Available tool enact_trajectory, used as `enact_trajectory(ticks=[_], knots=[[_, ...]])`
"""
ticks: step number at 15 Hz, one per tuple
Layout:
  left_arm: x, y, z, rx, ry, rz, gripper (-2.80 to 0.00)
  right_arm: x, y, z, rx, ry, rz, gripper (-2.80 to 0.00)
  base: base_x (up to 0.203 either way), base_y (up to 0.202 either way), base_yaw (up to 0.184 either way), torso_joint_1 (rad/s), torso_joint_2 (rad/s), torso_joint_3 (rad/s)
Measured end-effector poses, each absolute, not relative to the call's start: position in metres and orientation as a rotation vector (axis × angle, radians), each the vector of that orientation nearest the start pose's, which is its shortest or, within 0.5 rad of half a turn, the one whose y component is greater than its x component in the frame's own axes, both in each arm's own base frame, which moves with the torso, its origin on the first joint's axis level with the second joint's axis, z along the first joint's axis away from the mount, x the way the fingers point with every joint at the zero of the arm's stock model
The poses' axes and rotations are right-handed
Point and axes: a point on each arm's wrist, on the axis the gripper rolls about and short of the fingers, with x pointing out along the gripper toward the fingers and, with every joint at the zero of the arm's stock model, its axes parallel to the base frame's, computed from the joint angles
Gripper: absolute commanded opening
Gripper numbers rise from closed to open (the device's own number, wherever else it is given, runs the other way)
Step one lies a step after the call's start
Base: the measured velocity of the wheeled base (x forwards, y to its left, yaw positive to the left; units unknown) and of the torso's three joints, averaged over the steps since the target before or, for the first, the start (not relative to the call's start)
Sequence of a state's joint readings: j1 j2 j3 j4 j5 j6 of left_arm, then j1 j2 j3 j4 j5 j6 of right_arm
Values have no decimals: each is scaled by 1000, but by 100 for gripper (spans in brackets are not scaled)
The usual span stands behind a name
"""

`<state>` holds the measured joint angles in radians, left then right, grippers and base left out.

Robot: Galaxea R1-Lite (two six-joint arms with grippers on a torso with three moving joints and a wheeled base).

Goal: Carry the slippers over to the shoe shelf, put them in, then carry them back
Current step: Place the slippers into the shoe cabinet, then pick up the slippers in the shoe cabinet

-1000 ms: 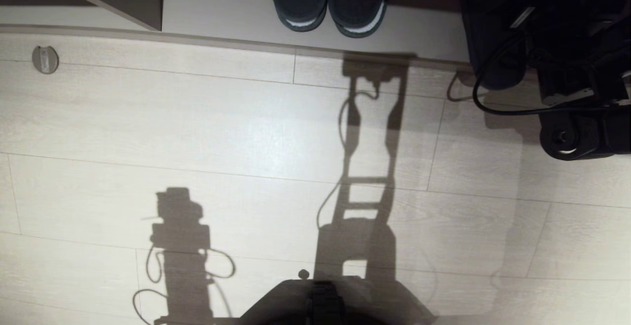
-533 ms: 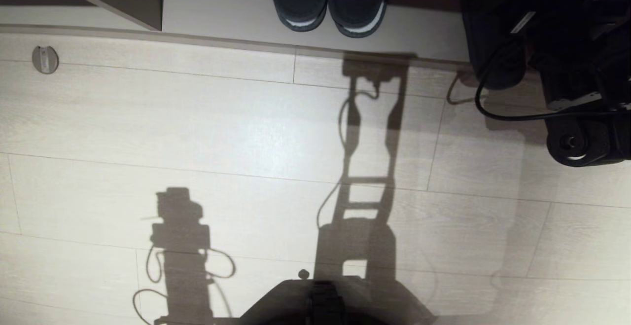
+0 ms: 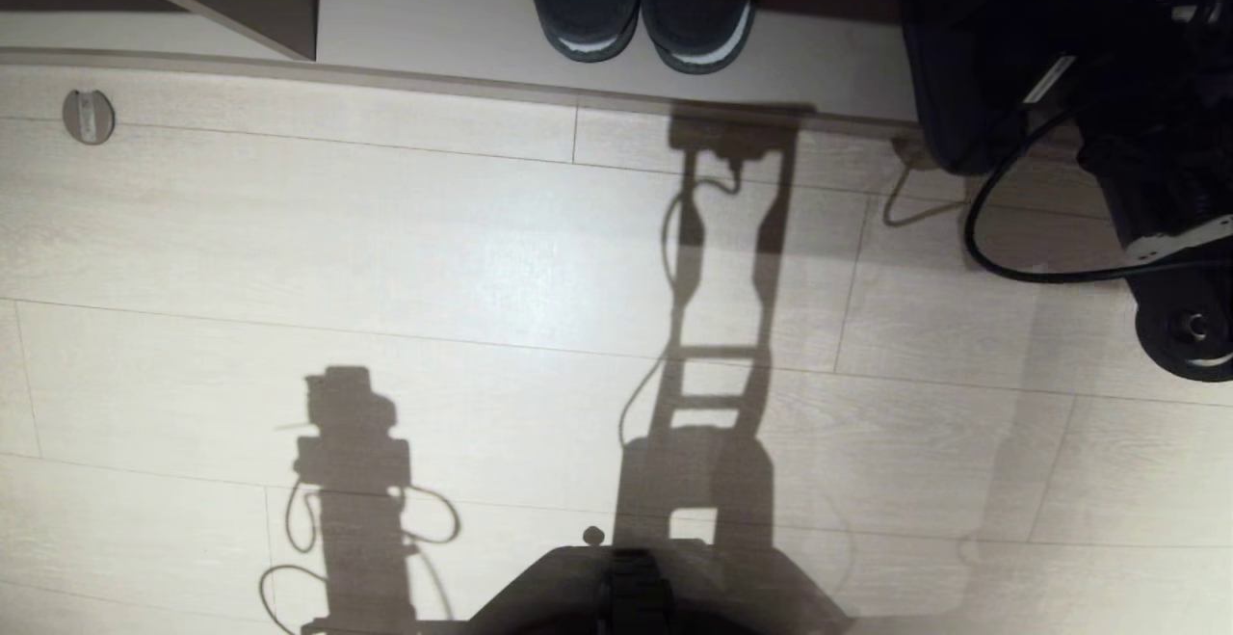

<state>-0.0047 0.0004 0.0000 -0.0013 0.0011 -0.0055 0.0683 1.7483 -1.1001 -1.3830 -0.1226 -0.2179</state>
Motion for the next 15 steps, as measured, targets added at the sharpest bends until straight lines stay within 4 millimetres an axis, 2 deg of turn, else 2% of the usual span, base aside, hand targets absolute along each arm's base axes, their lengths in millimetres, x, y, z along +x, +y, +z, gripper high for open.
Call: enact_trajectory(ticks=[1, 2, 5, 9, 15], knots=[[-23, 0, 76, -5, -1, -3, -280, 309, 19, 317, -139, -709, -126, 0, 0, 0, 0, 0, 0, 0], [-23, 0, 76, -6, -1, -3, -280, 305, 18, 315, -145, -687, -113, -280, 0, 0, 0, 0, 0, 0], [-23, 0, 76, -6, -1, -4, -280, 291, 14, 316, -167, -653, -72, -280, 0, 0, 0, 0, 0, 0], [-23, 0, 76, -5, -1, -3, -280, 282, -3, 326, -187, -632, -146, -280, 0, 0, 0, 0, 0, 0], [-23, 0, 76, -5, -1, -4, -280, 293, -23, 323, -210, -619, -209, -280, 0, 0, 0, 0, 0, 0]])
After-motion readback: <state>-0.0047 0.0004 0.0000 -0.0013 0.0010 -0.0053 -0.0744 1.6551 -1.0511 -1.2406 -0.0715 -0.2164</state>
